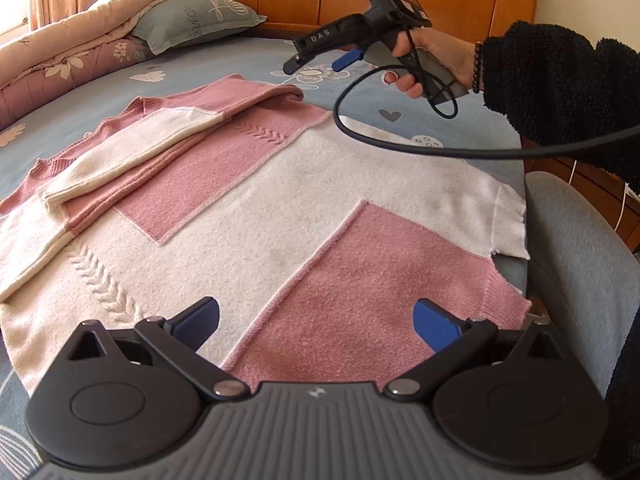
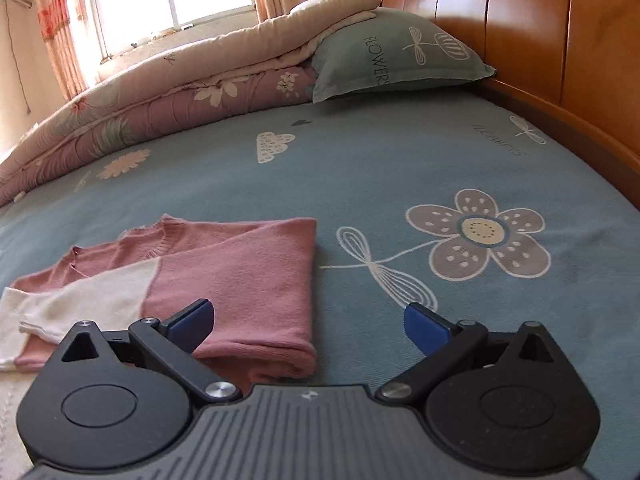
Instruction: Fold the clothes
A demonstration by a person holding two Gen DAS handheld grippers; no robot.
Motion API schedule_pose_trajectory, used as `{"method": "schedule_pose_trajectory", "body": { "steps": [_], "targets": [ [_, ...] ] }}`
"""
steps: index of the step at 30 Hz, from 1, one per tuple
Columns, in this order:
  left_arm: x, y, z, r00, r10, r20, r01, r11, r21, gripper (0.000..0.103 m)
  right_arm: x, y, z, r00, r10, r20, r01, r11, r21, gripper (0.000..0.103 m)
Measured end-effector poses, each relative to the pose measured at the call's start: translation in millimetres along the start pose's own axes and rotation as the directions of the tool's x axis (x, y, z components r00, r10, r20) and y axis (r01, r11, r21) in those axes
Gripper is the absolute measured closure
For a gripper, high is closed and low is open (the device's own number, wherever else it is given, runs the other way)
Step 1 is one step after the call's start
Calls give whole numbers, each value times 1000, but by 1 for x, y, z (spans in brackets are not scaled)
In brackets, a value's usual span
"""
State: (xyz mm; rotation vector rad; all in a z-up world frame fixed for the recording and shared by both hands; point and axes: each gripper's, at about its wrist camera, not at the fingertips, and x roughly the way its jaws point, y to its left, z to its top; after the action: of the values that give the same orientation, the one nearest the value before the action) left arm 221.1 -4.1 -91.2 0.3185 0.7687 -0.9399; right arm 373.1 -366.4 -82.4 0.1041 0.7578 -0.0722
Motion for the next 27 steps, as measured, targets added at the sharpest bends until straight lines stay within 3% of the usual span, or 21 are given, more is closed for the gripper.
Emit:
{"method": "schedule_pose_trajectory", "body": {
  "steps": [5,9,16,18,21,24,27],
  "targets": [
    [9,-1,0,1000,4,-23,-4,1000,7,1,23,0,-20,998,9,-57,-11,1000,-25,0],
    [15,-1,-1,999,10,-40,-10,1000,9,1,39,10,-15,999,-29,-34,29,1000,-2,0],
    [15,1,-2,999,4,-38,-4,1000,4,1,34,-3,-16,999,-31,40,27,996,85,0],
    [15,-1,-2,999,8,-39,-7,1000,7,1,31,-2,-17,996,-69,65,64,995,73,0],
    [16,0,-2,999,8,-40,-8,1000,8,1,36,8,-18,989,-138,46,141,988,-68,0],
    [15,0,-2,999,10,-39,-9,1000,4,1,34,23,-21,979,-193,68,204,950,-235,0],
    [14,1,-2,999,15,-38,-15,1000,4,1,20,29,-17,975,-215,60,223,935,-276,0]
  ]
}}
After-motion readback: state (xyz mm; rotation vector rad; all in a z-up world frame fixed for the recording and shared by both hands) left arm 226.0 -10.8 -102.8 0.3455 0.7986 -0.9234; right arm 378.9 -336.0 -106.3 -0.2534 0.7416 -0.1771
